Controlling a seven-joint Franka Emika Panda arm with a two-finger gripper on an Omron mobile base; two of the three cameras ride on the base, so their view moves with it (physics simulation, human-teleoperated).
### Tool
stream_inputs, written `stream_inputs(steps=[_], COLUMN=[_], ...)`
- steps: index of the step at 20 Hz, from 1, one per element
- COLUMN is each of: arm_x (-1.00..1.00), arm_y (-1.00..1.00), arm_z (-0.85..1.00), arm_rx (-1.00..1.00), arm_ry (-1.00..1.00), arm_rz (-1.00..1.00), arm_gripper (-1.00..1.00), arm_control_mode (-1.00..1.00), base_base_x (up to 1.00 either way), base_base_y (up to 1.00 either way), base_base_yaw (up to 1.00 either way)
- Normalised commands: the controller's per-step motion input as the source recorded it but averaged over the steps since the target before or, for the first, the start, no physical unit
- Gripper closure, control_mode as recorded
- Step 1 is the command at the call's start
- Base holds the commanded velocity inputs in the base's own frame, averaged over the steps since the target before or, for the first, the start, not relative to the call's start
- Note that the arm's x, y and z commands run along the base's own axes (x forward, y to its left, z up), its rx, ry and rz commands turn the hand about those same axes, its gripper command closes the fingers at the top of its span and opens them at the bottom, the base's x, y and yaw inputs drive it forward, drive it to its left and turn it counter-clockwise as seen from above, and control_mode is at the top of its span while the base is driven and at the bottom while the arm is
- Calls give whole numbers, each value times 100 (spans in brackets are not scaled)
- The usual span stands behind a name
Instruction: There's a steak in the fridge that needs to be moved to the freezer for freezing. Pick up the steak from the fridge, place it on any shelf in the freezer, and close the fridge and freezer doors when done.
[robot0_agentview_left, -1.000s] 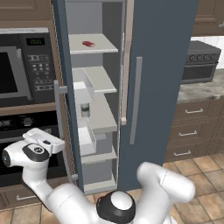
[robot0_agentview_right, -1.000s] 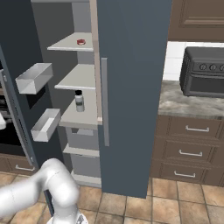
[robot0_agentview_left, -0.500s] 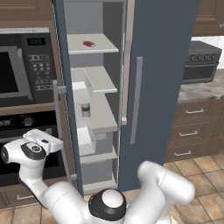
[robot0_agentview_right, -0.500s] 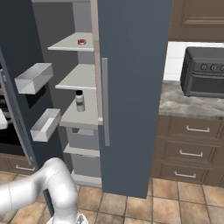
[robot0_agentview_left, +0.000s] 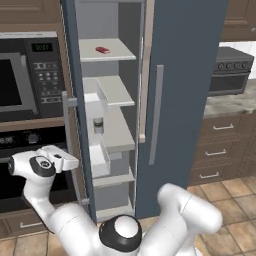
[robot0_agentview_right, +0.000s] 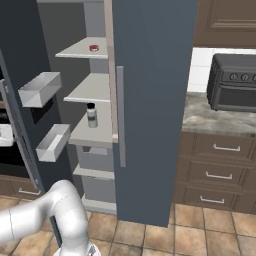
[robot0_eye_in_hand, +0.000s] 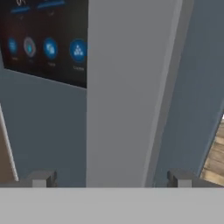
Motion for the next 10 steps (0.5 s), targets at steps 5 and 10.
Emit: stream_inputs(steps=[5,10], arm_x=[8,4], arm_y=[-98,-100], arm_z=[-11,-4], arm_rx=[2,5], arm_ry=[0,0], arm_rz=[0,0], arm_gripper=[-100,-100], arm_control_mode=[-100,-100], base_base_x=[0,0], base_base_y=[0,0], base_base_yaw=[0,0])
